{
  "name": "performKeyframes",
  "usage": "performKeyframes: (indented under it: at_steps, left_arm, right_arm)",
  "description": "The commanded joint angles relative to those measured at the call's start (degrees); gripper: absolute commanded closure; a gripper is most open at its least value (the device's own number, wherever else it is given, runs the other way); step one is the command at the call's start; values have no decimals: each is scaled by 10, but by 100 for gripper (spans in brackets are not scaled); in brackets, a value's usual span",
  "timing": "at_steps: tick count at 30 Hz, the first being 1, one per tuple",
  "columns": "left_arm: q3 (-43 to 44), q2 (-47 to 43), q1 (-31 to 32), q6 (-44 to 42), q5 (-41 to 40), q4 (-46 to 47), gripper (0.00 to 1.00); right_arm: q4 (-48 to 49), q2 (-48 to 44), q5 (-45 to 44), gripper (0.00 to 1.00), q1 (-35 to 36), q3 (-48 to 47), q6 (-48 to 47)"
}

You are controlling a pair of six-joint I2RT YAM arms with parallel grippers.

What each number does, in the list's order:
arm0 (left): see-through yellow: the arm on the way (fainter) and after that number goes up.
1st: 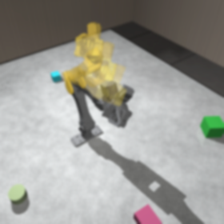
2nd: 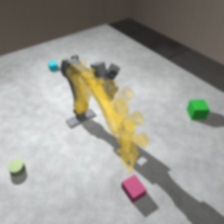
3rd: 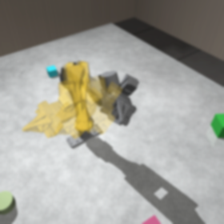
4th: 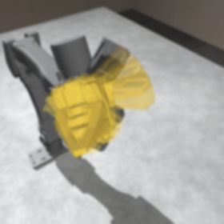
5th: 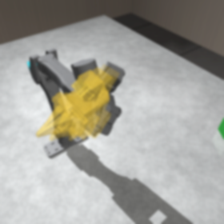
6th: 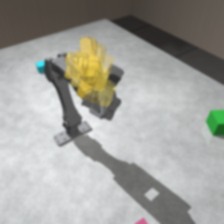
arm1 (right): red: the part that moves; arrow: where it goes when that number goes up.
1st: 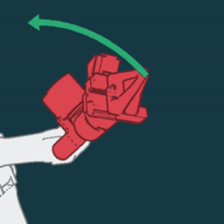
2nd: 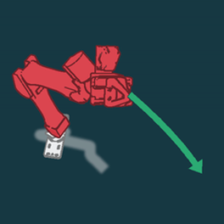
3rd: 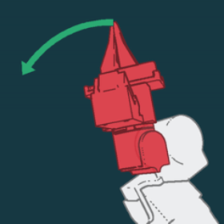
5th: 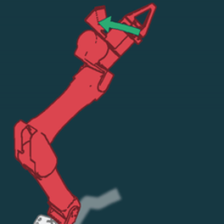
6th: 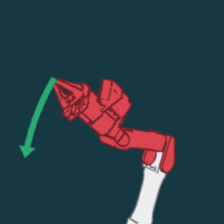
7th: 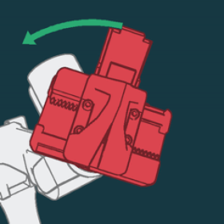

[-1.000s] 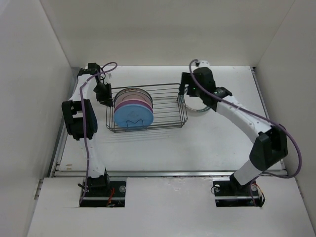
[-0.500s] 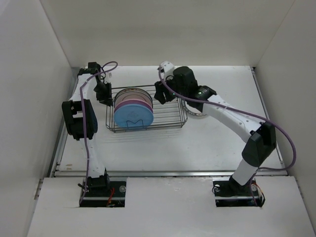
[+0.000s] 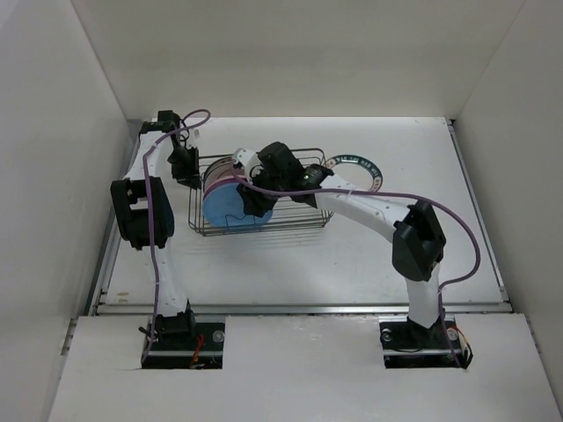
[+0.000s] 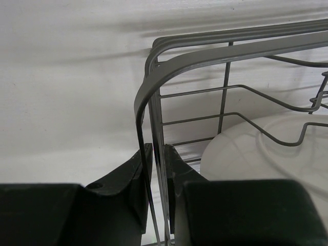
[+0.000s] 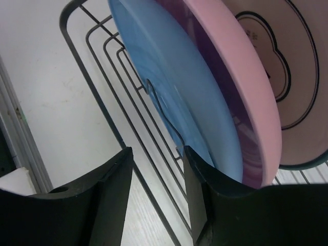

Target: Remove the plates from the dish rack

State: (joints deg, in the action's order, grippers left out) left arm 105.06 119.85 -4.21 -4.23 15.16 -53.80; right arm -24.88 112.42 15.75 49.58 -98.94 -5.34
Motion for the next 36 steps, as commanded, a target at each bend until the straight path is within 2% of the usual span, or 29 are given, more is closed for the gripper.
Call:
performKeyframes:
  at_steps: [1,4,6,11,15,19,20,23,26,28,29,30,32,36]
  left_arm:
    - [23,-21,5,-3,6,-11,87]
    - [23,-21,5,-3,0,-11,87]
    - [23,-21,5,-3,0,-11,87]
    - [23,-21,5,2,0,-11,87]
    - [23,-16,5,2,0,-11,87]
    - [23,-16,5,-3,0,-17,87]
    - [23,-16,5,-3,0,-17,87]
    - [23,-16,5,-3,0,-17,87]
    - [23,-16,5,-3,0,-17,87]
    - [23,-16,5,-3,0,-17,87]
    - [23,-10,5,-3,0,-17,87]
    - [23,-10,5,-3,0,-17,87]
    - [18,-10,5,-3,0,-17,87]
    - [13,-10,5,-3,-5,-17,91]
  right_arm:
    - [-8,4,-22,50,-1,-61,-7]
    - [-1,-39,-9,42,4,-40,-12]
    - [6,-77,-16,27,4,-23,-12]
    - [30,-114,-45,26,4,19,0]
    - [5,-70,-76,26,4,-14,0]
    - [-3,-19,-84,35,4,-54,0]
    - [-3,-12,-84,40,-1,-54,0]
    - [-3,-4,-78,47,-1,-54,0]
    - [9,2,-78,48,-1,-41,0]
    - [18,2,-85,52,-1,-35,0]
    - [18,12,-85,56,-1,-35,0]
    - [18,20,-78,77,-8,-48,0]
    - [12,34,-77,100,-8,-65,7]
    - [19,-2,-99,100,-8,-59,7]
